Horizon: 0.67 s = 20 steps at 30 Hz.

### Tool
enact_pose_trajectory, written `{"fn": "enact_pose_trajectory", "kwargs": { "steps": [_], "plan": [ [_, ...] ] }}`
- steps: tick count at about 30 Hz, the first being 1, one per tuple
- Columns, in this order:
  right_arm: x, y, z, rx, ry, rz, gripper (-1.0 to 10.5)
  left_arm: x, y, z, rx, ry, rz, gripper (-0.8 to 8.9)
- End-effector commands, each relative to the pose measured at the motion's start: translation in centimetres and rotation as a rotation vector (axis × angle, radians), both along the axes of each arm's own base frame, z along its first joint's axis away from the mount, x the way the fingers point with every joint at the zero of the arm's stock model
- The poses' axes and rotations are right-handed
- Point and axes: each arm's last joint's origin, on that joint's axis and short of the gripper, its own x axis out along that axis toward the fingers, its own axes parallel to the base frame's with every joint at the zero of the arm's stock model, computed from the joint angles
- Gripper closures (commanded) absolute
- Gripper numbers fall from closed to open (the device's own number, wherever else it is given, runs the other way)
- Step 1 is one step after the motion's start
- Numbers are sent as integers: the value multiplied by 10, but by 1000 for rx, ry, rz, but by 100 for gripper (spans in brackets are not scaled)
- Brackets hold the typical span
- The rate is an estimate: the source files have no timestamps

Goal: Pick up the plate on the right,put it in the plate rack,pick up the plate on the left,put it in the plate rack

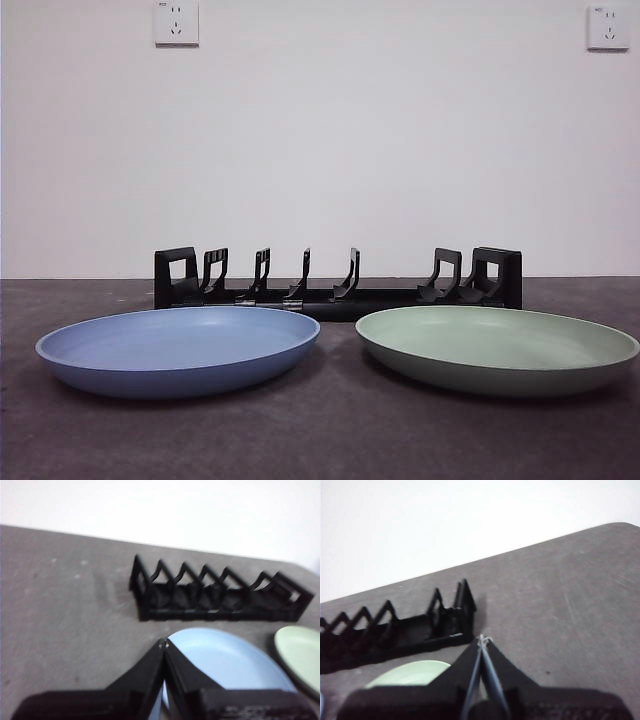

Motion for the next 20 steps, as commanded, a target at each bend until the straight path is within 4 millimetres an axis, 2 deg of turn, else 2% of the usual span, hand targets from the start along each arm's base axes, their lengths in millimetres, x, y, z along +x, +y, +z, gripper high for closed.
{"fn": "enact_pose_trajectory", "kwargs": {
  "steps": [1,7,15,20],
  "plan": [
    [-1,1,16,14,4,29,958,0,-1,13,-27,-3,-33,820],
    [2,3,56,7,82,111,958,0,-3,47,-40,53,-115,820],
    [9,7,116,-127,223,260,958,6,-6,94,-49,86,-267,820],
    [14,8,146,-190,333,323,958,7,-8,117,-16,134,-333,820]
  ]
}}
